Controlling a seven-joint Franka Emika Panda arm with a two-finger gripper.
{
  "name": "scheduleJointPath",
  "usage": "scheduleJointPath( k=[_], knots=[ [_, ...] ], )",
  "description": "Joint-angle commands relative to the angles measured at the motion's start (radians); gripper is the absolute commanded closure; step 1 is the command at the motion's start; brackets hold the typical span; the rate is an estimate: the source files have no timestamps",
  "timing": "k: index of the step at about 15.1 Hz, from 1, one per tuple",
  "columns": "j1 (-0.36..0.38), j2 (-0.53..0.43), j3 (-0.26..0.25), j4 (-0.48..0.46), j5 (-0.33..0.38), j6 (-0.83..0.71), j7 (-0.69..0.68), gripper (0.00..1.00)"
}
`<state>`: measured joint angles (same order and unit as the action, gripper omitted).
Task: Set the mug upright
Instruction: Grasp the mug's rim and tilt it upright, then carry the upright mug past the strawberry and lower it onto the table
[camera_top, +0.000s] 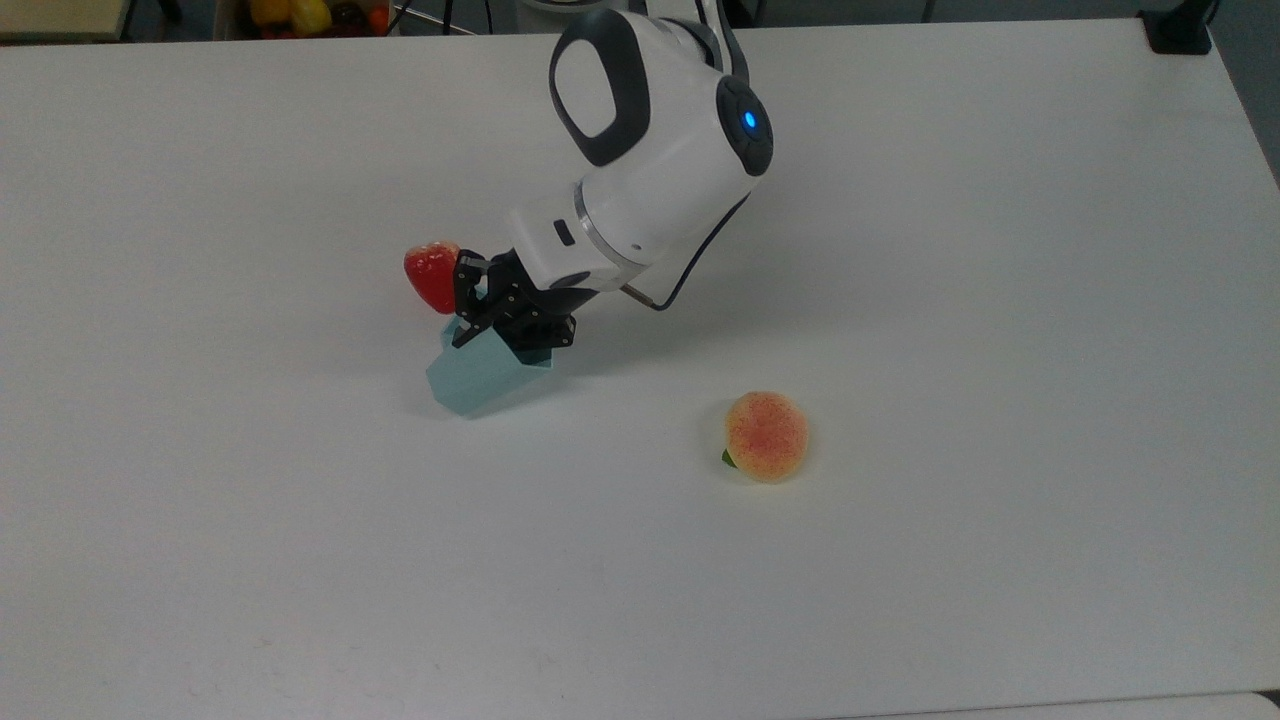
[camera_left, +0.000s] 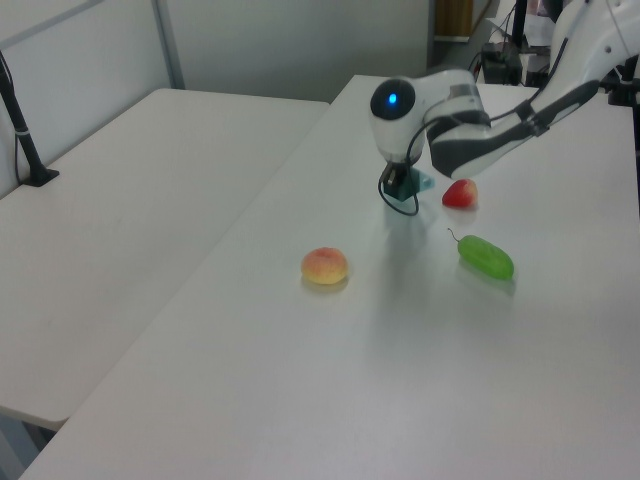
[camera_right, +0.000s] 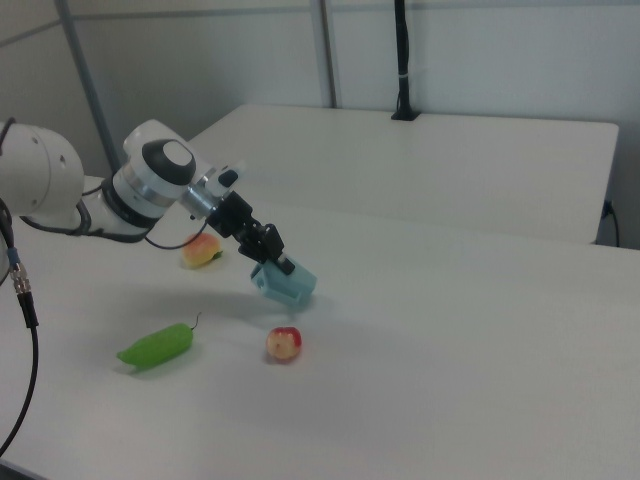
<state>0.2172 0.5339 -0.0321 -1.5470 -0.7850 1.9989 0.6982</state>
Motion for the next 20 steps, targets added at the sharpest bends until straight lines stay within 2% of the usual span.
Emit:
scheduleJointPath(
  k=[1, 5, 9, 12, 14, 17, 20],
  knots=[
    [-0.045, -0.115, -0.005, -0.01, 0.257, 0.015, -0.199, 1.0],
    [-0.116, -0.144, -0.012, 0.048, 0.524, 0.0, -0.33, 1.0],
    [-0.237, -0.137, -0.015, 0.077, 0.717, -0.019, -0.442, 1.0],
    [-0.349, -0.112, -0.023, 0.09, 0.843, -0.015, -0.575, 1.0],
    [-0.41, -0.063, -0.023, 0.14, 0.889, -0.02, -0.647, 1.0],
    [-0.49, -0.025, -0.023, 0.146, 0.917, -0.019, -0.721, 1.0],
    [-0.513, 0.017, -0.037, 0.146, 0.937, -0.017, -0.792, 1.0]
  ],
)
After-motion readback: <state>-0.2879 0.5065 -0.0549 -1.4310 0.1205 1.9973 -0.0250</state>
